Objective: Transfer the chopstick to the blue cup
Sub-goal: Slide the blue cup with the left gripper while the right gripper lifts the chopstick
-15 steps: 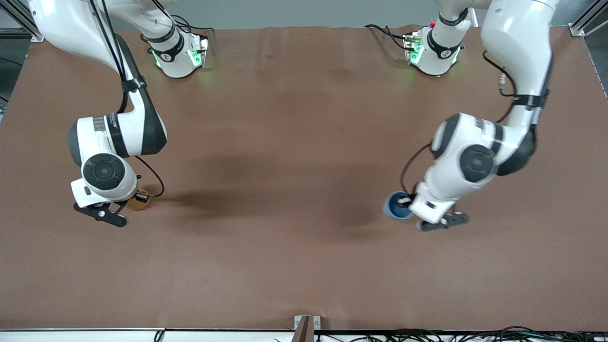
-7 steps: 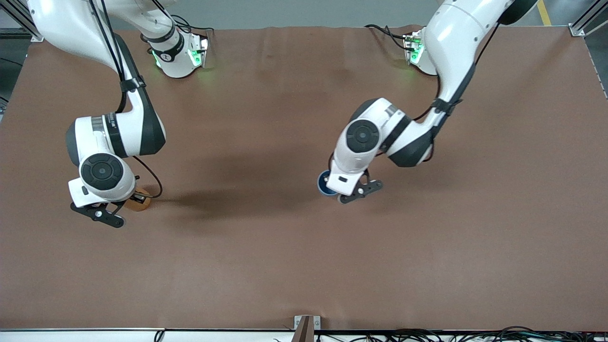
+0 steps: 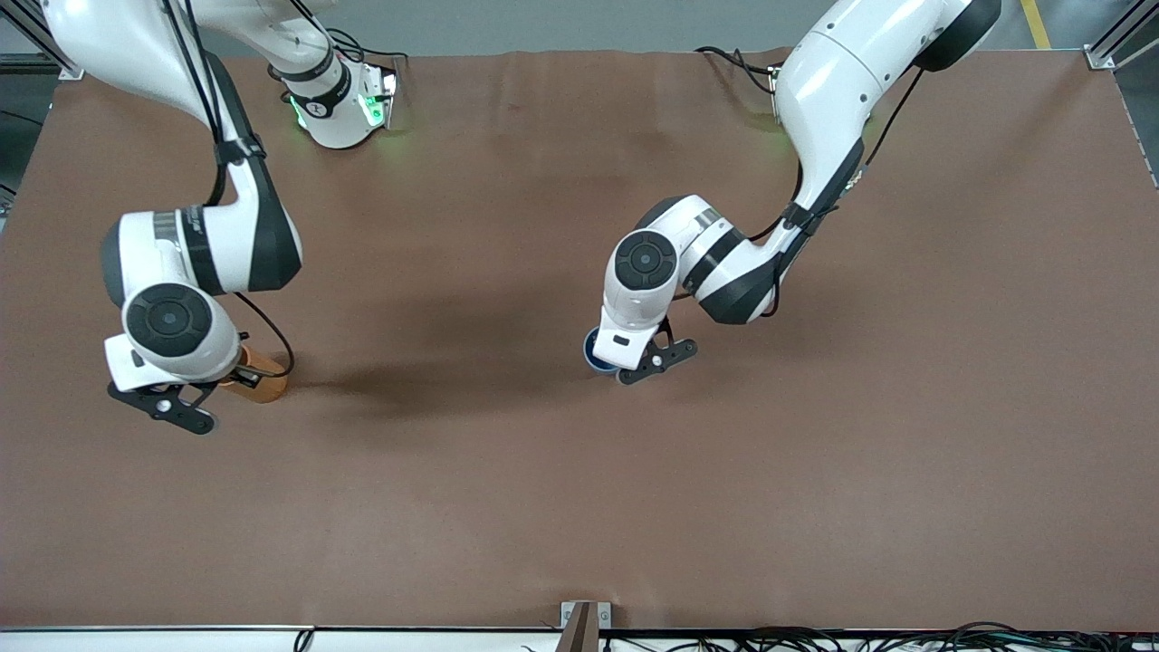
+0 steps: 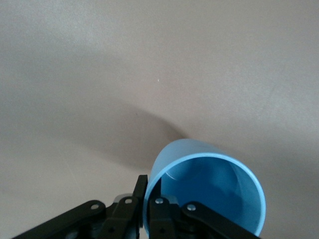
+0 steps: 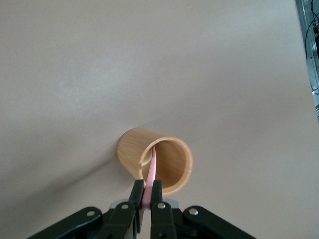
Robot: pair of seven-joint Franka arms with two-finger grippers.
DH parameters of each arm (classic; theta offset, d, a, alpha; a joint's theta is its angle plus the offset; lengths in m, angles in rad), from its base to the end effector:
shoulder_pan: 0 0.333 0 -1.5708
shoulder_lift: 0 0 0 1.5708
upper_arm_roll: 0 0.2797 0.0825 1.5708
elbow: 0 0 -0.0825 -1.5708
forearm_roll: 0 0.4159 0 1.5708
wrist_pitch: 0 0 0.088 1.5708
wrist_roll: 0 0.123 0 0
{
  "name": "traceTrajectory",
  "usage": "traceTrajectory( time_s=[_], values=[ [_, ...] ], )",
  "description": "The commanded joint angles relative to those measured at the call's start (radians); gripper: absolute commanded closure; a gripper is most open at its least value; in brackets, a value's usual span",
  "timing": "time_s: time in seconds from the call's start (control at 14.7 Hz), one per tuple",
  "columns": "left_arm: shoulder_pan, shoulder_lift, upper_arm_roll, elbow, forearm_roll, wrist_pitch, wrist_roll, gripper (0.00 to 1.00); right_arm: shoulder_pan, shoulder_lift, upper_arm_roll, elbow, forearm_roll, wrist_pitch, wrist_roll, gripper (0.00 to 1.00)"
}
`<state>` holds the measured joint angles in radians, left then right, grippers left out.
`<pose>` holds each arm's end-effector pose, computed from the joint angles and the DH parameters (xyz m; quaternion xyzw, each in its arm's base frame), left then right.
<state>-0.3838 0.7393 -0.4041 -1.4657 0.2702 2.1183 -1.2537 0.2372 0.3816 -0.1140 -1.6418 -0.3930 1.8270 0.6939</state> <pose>0.5417 -0.4710 0.2058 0.9784 0.2053 -0.0236 0.0010 0.6556 0.0489 0.3260 0.9520 -0.2069 -0.0066 0.2254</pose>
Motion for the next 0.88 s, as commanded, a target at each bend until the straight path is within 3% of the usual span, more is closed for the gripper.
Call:
traceTrajectory(
  time_s=[0.0,0.34,0.41,0.48,0.54,0.61,0.75,0.81],
  values=[
    [0.005,0.025,-0.009,0.024,0.041,0.023,-0.032,0.96,-0.019,-0.079,0.014,0.025,-0.004,-0.064,-0.004,0.97],
    [0.002,0.034,-0.010,0.010,0.043,0.069,-0.059,0.94,-0.051,-0.145,0.014,0.156,0.141,-0.179,-0.112,0.98],
    [0.003,0.034,-0.010,0.008,0.043,0.071,-0.058,0.90,-0.053,-0.145,0.014,0.178,0.157,-0.199,-0.131,0.98],
    [0.008,0.038,-0.010,0.008,0.043,0.071,-0.052,0.67,-0.053,-0.151,0.014,0.184,0.169,-0.202,-0.148,0.98],
    [0.011,0.042,-0.012,0.008,0.043,0.071,-0.043,0.30,-0.055,-0.173,0.013,0.186,0.210,-0.203,-0.158,0.98],
    [0.010,0.034,-0.012,0.008,0.044,0.069,-0.044,0.00,-0.055,-0.200,0.013,0.186,0.285,-0.201,-0.160,0.98],
    [0.014,-0.009,-0.012,0.008,0.052,0.037,-0.030,0.00,-0.046,-0.240,0.019,0.186,0.383,-0.201,-0.156,0.97],
    [0.026,-0.044,-0.012,0.010,0.058,-0.010,0.005,0.00,-0.033,-0.244,0.030,0.186,0.390,-0.202,-0.146,0.97]
  ],
)
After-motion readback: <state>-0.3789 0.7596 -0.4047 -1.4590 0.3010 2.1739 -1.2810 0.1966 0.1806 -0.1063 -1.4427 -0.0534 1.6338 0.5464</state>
